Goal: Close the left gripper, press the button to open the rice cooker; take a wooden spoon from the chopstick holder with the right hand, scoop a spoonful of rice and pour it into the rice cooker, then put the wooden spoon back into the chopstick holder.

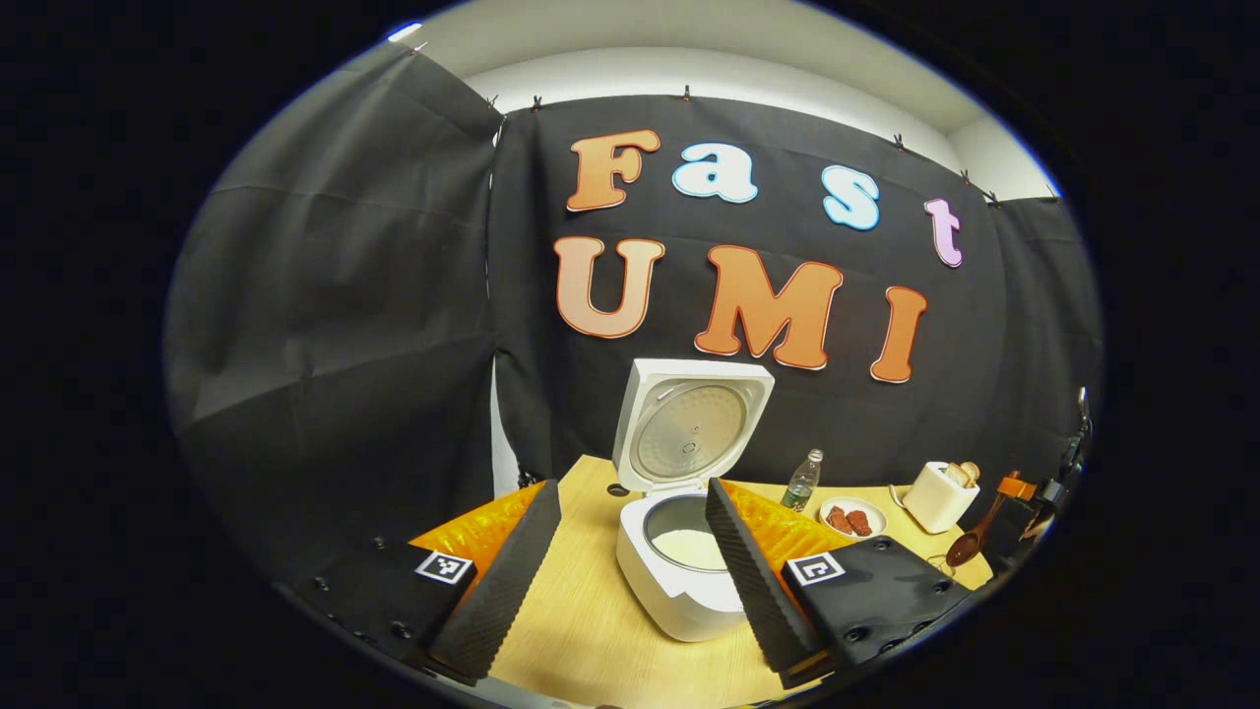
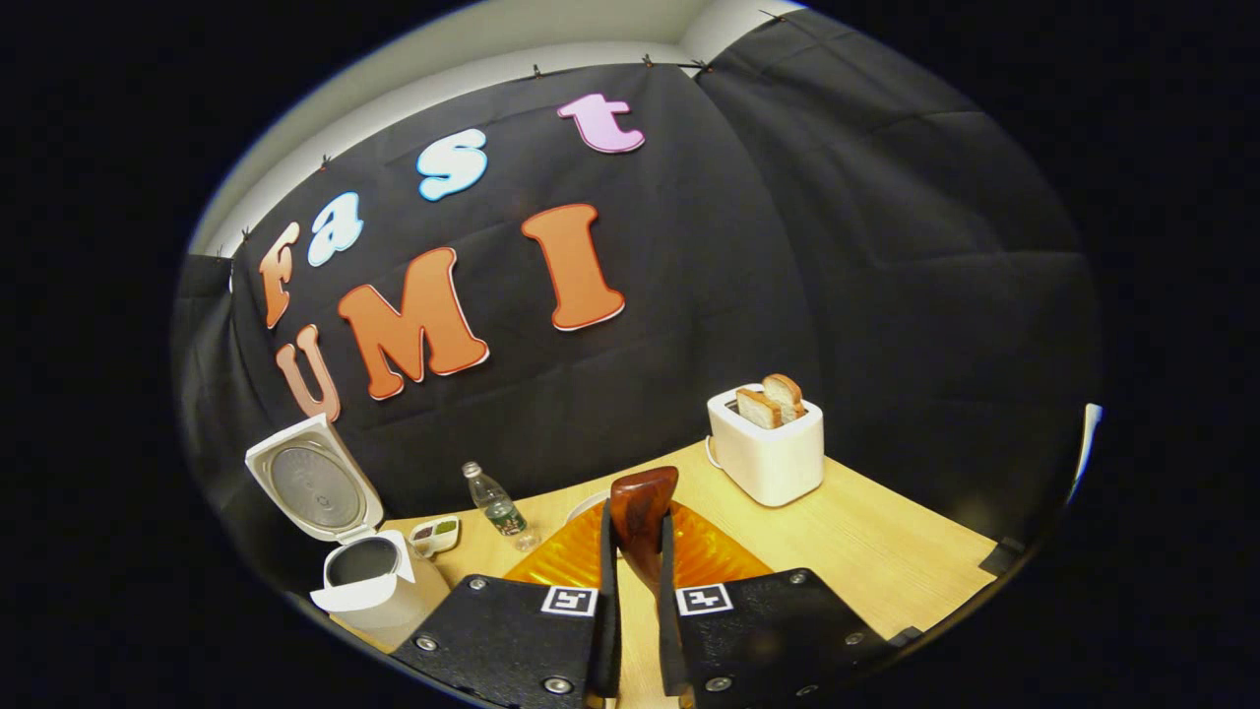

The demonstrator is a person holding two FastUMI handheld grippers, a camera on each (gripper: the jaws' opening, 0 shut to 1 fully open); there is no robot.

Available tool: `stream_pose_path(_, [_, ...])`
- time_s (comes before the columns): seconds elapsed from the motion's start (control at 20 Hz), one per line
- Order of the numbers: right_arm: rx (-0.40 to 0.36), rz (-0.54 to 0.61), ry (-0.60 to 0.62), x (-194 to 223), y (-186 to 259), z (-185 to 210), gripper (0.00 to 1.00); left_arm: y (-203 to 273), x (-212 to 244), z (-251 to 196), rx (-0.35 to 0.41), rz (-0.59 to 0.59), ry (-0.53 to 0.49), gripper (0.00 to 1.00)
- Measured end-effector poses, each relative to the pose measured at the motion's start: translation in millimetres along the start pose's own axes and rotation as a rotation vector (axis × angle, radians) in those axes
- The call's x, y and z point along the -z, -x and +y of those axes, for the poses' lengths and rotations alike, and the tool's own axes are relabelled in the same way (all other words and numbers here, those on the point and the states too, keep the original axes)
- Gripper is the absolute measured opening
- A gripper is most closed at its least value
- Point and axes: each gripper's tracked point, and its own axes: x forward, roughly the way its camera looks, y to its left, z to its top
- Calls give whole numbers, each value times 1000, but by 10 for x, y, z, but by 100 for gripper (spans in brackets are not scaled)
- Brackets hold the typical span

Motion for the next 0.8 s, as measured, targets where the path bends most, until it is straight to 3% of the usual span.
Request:
stream_pose_path(0.45, [44, 75, -134, 609, -373, -331, 15, 121, -74, 119, -48, 20, 1, 100])
stream_pose_path(0.8, [90, 115, -262, 887, -360, -632, 19, 110, -74, 154, -67, 26, -2, 100])
